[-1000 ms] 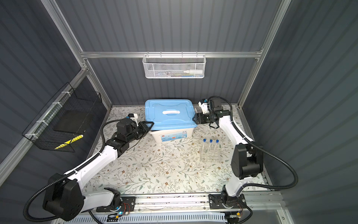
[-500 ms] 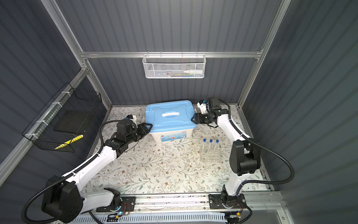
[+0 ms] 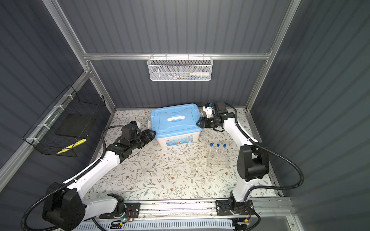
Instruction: Organize the chemistry lab equipment
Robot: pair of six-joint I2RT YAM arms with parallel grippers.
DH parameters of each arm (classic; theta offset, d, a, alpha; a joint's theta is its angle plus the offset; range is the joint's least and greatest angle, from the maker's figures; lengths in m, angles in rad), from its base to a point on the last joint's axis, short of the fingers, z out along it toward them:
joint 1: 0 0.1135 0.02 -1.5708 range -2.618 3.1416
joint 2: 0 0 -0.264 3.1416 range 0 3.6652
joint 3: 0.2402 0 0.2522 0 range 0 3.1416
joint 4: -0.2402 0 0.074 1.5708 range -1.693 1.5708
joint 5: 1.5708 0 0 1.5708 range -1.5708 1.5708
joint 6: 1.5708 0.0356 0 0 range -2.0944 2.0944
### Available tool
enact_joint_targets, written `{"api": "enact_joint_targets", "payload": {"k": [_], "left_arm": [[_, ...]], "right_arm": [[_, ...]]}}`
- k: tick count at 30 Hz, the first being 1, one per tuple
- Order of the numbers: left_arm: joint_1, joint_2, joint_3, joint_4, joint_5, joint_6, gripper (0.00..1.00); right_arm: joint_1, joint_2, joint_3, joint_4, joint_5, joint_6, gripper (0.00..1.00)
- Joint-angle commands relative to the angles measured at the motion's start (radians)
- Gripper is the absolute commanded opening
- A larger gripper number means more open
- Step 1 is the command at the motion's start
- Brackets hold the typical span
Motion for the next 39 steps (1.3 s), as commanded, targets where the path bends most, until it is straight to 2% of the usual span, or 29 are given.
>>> {"api": "enact_joint_targets", "payload": {"k": [1,5,12,22,26,29,32,36,39], "left_arm": [[0.006,0.019,0.034,-0.009,0.006,0.035,0.67],[0.006,0.066,0.062,0.025,0.041,0.05,0.65],[0.017,0.16,0.125,0.053,0.08,0.1,0.56],[0.058,0.331,0.27,0.077,0.201,0.161,0.5],[0.068,0.376,0.327,0.044,0.226,0.189,0.5],[0.077,0.37,0.333,0.021,0.228,0.206,0.56],[0.102,0.352,0.328,-0.019,0.224,0.215,0.67],[0.143,0.308,0.302,-0.021,0.264,0.221,0.83],[0.163,0.279,0.302,-0.049,0.255,0.254,0.94]], "right_arm": [[0.009,0.01,0.028,-0.011,-0.014,0.017,0.64],[0.014,0.008,0.022,-0.011,-0.011,0.033,0.63],[0.044,-0.013,-0.013,-0.005,0.014,0.09,0.61],[0.072,-0.03,-0.038,0.028,0.069,0.169,0.61],[0.072,-0.039,-0.037,0.021,0.09,0.177,0.65],[0.065,-0.068,-0.05,0.03,0.128,0.179,0.73],[0.05,-0.095,-0.056,0.05,0.175,0.183,0.81],[0.035,-0.107,-0.043,0.057,0.181,0.169,0.89],[0.018,-0.109,-0.049,0.075,0.179,0.161,0.99]]}}
